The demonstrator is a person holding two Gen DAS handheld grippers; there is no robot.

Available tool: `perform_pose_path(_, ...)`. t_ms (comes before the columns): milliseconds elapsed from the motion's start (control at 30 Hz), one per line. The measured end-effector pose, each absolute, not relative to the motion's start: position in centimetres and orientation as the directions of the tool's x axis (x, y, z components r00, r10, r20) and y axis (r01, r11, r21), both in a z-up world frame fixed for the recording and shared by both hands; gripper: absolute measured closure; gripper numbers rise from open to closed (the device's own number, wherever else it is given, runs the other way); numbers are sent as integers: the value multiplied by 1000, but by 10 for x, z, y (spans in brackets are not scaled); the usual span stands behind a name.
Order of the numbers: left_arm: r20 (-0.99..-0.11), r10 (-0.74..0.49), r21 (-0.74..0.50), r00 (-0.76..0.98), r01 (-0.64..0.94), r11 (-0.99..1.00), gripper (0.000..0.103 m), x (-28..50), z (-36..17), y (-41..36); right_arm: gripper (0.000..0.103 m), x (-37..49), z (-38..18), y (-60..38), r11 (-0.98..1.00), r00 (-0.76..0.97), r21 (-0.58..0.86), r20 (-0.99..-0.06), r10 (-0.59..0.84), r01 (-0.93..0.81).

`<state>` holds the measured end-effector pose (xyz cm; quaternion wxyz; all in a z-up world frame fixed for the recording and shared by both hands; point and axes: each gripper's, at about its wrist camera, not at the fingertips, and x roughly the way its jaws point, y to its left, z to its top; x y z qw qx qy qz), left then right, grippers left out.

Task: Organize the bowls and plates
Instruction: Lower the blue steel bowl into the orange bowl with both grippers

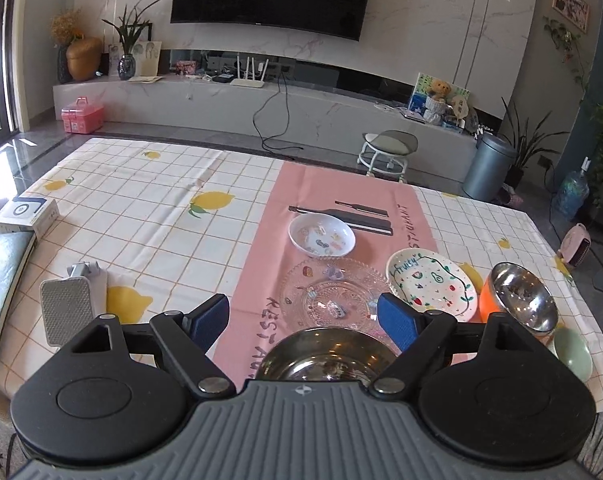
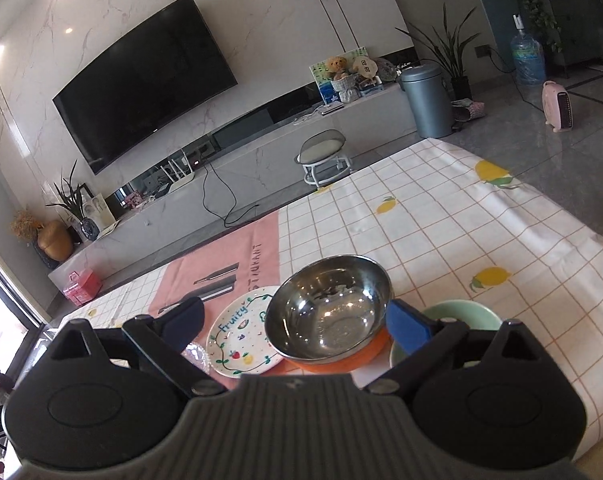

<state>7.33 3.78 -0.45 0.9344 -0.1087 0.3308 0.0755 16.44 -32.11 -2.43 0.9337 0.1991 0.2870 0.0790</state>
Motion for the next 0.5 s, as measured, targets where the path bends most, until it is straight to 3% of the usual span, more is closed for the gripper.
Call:
perform_pose_path(233, -624, -94, -275, 776, -105, 956, 5, 89, 13, 22, 7, 169, -22, -332, 911, 837, 412, -494, 237, -15)
perform_pose_path(500, -628, -69, -114, 775, -3, 994, 5, 125, 30, -34, 8, 190, -35, -345, 900, 827, 435, -511, 236, 12)
